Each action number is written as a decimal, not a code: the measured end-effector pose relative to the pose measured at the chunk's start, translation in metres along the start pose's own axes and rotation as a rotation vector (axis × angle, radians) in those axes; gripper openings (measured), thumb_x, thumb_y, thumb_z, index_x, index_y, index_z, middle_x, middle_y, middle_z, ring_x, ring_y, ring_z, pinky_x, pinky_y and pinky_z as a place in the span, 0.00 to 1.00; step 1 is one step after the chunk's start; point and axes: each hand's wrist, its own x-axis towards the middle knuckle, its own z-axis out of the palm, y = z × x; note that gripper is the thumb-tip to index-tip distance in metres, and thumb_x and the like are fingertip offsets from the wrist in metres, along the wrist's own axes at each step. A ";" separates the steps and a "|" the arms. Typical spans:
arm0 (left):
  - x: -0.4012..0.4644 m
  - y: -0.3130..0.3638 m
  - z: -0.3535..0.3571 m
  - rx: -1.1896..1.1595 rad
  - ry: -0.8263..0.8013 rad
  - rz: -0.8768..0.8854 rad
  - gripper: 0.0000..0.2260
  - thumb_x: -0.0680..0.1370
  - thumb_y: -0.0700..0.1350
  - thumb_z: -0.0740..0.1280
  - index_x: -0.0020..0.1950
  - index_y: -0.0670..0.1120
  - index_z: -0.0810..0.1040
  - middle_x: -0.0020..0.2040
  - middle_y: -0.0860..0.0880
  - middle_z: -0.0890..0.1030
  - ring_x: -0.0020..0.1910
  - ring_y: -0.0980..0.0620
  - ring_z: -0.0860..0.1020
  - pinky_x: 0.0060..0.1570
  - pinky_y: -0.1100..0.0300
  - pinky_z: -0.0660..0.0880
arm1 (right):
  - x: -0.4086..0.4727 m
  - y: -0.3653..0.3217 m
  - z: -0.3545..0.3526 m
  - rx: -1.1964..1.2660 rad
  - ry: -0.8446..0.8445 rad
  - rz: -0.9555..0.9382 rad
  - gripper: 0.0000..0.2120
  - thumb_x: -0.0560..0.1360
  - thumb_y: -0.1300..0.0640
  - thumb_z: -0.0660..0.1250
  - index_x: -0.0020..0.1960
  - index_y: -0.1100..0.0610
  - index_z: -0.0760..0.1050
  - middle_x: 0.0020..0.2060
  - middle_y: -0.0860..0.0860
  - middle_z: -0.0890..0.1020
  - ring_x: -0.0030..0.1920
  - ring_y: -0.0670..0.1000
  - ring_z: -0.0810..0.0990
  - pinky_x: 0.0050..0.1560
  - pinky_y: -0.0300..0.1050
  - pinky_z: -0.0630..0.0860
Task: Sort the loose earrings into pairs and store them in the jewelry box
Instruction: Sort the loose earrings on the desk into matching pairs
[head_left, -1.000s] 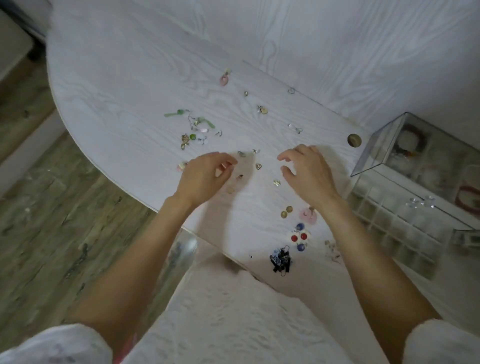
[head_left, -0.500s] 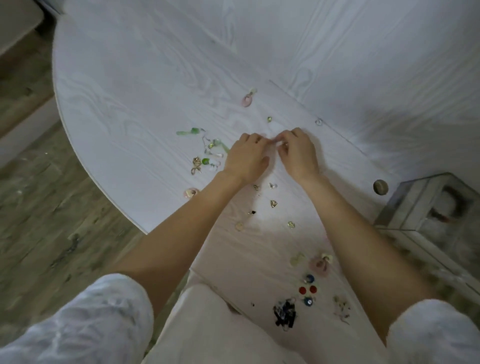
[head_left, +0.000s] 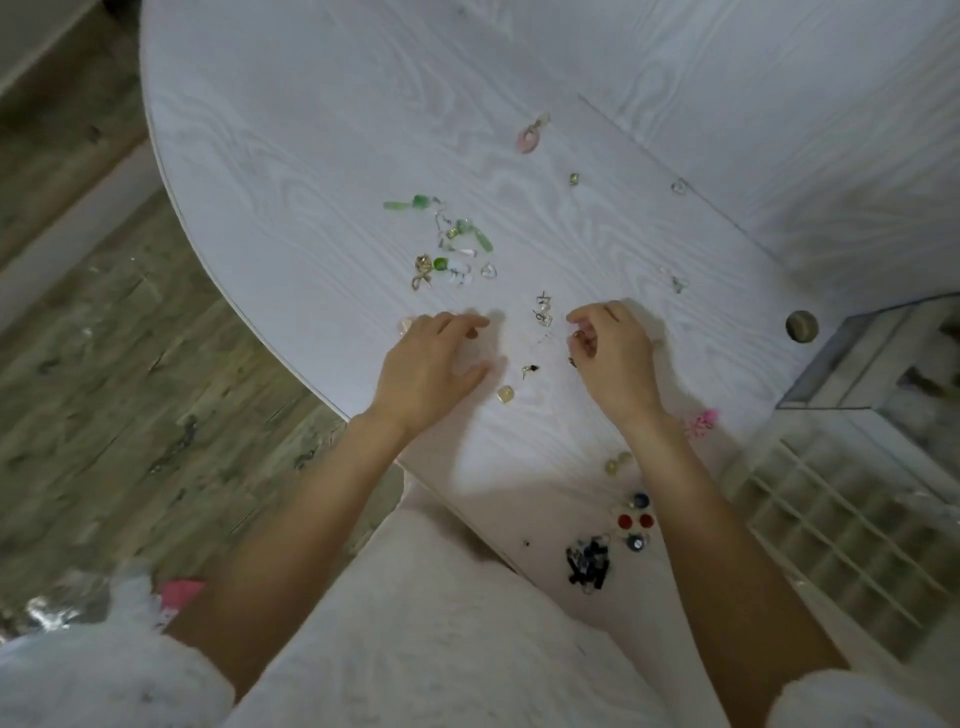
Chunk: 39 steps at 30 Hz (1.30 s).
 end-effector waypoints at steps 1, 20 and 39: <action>-0.005 0.003 0.003 0.012 -0.049 -0.021 0.21 0.73 0.56 0.68 0.64 0.51 0.72 0.55 0.53 0.77 0.54 0.52 0.73 0.48 0.55 0.73 | -0.004 -0.001 0.001 0.015 -0.003 0.016 0.09 0.73 0.68 0.65 0.53 0.62 0.77 0.50 0.55 0.76 0.42 0.48 0.76 0.49 0.40 0.77; -0.016 0.021 0.031 -0.068 -0.090 -0.053 0.04 0.72 0.40 0.68 0.46 0.45 0.78 0.42 0.49 0.79 0.41 0.50 0.76 0.39 0.64 0.64 | -0.004 -0.007 -0.004 -0.188 -0.042 0.125 0.05 0.71 0.58 0.71 0.46 0.56 0.79 0.41 0.51 0.83 0.50 0.55 0.76 0.53 0.48 0.71; -0.064 0.052 0.066 -0.058 -0.117 0.118 0.05 0.74 0.43 0.68 0.49 0.48 0.82 0.43 0.48 0.79 0.42 0.48 0.77 0.41 0.59 0.70 | -0.133 -0.012 -0.020 -0.028 -0.059 0.243 0.03 0.72 0.57 0.71 0.46 0.53 0.80 0.40 0.47 0.84 0.38 0.44 0.78 0.43 0.42 0.77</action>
